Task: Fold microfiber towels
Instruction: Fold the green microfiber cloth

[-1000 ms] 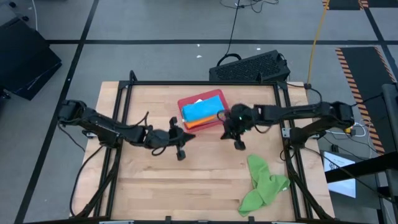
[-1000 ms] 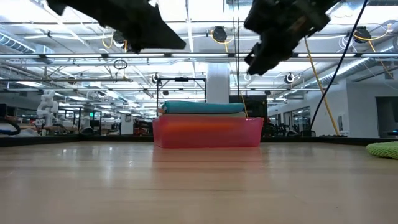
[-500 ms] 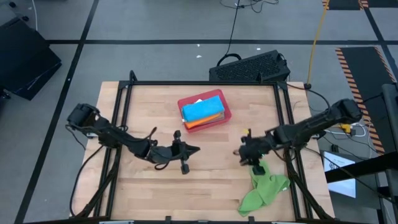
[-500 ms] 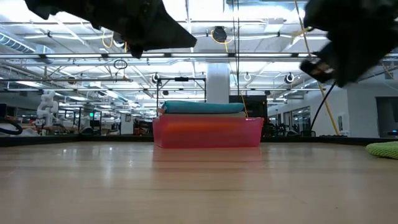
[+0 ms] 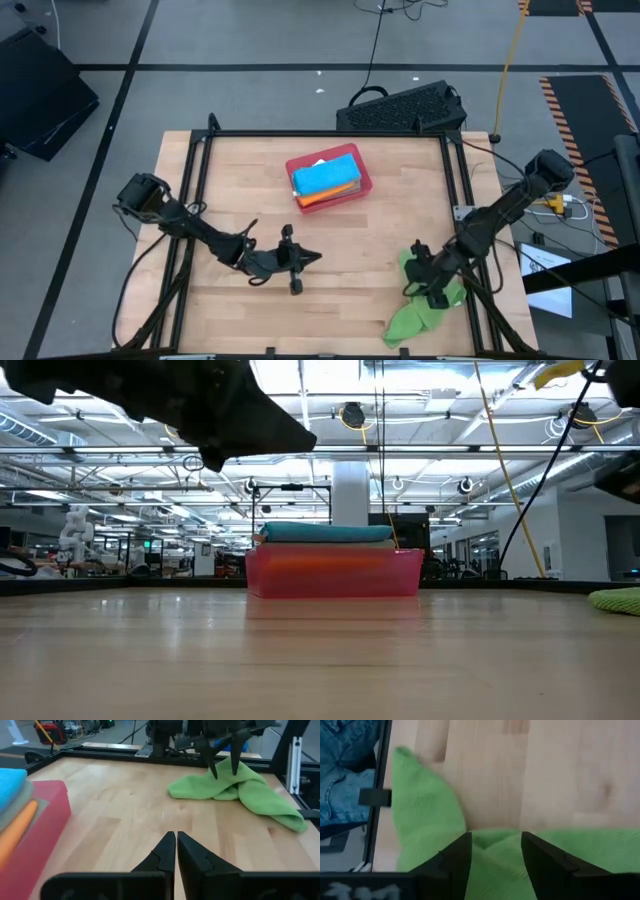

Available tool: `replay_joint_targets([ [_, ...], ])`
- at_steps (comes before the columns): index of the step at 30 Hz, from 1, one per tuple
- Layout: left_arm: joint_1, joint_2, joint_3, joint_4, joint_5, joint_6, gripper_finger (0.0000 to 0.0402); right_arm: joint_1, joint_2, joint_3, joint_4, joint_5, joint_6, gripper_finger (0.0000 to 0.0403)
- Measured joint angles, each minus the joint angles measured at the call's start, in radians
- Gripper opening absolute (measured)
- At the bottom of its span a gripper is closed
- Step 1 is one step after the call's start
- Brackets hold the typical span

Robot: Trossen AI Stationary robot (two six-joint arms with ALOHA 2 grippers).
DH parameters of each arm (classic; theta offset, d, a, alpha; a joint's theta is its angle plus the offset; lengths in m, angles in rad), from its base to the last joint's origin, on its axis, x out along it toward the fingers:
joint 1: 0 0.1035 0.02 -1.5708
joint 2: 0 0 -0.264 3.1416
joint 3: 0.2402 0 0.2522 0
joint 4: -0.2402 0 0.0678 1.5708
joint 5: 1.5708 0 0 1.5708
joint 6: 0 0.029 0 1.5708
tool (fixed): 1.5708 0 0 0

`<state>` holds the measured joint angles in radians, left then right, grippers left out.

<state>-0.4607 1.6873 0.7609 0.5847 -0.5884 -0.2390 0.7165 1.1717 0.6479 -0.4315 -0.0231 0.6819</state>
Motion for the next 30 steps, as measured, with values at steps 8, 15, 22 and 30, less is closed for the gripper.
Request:
replay_joint_targets([
  [8,-0.027,-0.002,0.000,0.014,-0.016,-0.018,0.0021,0.066,0.018,-0.003,-0.037,0.036,0.057,0.0152],
  [15,-0.042,-0.002,0.000,-0.019,-0.013,0.021,0.0021,0.071,0.042,-0.071,0.031,0.046,0.073,0.0051],
  [22,-0.060,-0.005,0.000,-0.112,-0.006,-0.006,0.0021,0.057,0.042,-0.069,0.060,0.047,0.027,0.0009],
  [30,-0.044,-0.005,0.000,-0.103,-0.004,-0.061,0.0021,-0.033,0.040,-0.004,0.034,0.072,-0.131,0.0001],
])
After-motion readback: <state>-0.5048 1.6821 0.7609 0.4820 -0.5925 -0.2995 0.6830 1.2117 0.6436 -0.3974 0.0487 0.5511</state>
